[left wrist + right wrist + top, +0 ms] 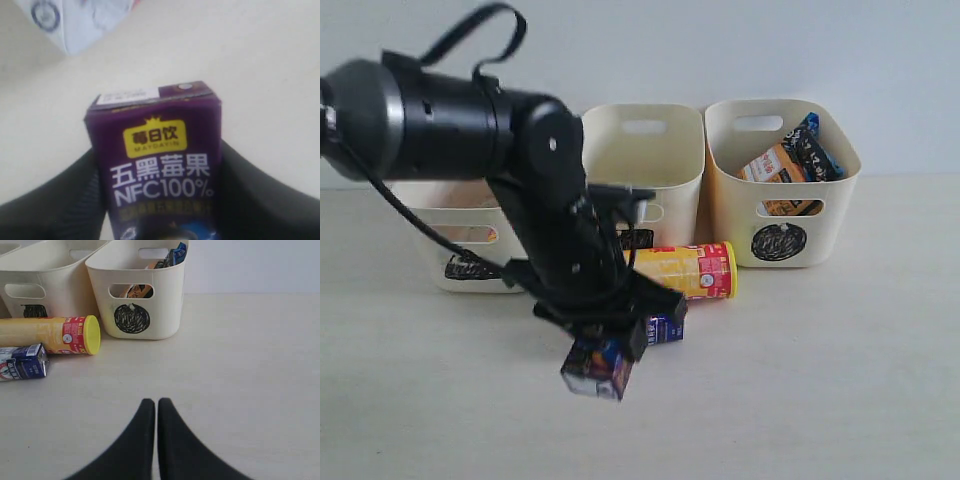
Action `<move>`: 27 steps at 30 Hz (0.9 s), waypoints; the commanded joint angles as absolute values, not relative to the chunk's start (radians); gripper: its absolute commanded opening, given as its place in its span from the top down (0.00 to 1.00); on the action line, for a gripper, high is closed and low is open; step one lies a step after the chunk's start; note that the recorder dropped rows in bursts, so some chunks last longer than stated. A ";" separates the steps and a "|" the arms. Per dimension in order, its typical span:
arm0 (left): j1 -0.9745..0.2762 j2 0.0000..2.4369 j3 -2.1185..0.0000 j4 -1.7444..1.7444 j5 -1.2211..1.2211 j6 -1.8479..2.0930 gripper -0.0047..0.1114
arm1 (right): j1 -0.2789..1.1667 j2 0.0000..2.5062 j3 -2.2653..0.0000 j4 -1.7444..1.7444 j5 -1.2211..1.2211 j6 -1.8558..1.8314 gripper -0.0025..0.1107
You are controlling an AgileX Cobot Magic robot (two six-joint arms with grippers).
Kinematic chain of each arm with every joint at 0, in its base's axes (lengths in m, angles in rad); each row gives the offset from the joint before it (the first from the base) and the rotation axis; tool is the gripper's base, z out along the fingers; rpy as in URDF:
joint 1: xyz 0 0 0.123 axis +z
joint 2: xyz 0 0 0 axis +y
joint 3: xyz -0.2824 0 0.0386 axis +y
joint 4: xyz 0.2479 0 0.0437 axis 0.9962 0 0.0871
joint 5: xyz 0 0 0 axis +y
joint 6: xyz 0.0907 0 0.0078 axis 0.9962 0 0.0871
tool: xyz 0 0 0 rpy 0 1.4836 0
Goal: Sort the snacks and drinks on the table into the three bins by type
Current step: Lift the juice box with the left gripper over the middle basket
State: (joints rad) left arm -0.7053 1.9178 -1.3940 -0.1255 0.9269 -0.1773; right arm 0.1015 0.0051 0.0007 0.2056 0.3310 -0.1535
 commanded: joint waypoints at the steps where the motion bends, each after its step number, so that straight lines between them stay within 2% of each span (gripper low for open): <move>1: -0.709 1.824 -1.517 -0.130 0.909 -0.125 0.92 | 0.102 0.000 0.000 0.206 0.323 -0.155 0.98; 7: -0.709 1.787 -1.743 0.009 0.766 -0.097 0.92 | 0.102 0.000 0.000 0.206 0.323 -0.155 0.98; 13: -0.700 1.818 -1.750 0.183 0.517 -0.097 0.92 | 0.102 0.000 0.000 0.206 0.322 -0.155 0.98; 21: -0.632 1.955 -1.750 0.187 0.309 -0.101 0.91 | 0.102 0.000 0.000 0.206 0.322 -0.155 0.98; 27: -0.612 2.050 -1.750 0.178 0.228 -0.101 0.71 | 0.102 0.000 0.000 0.206 0.316 -0.155 0.98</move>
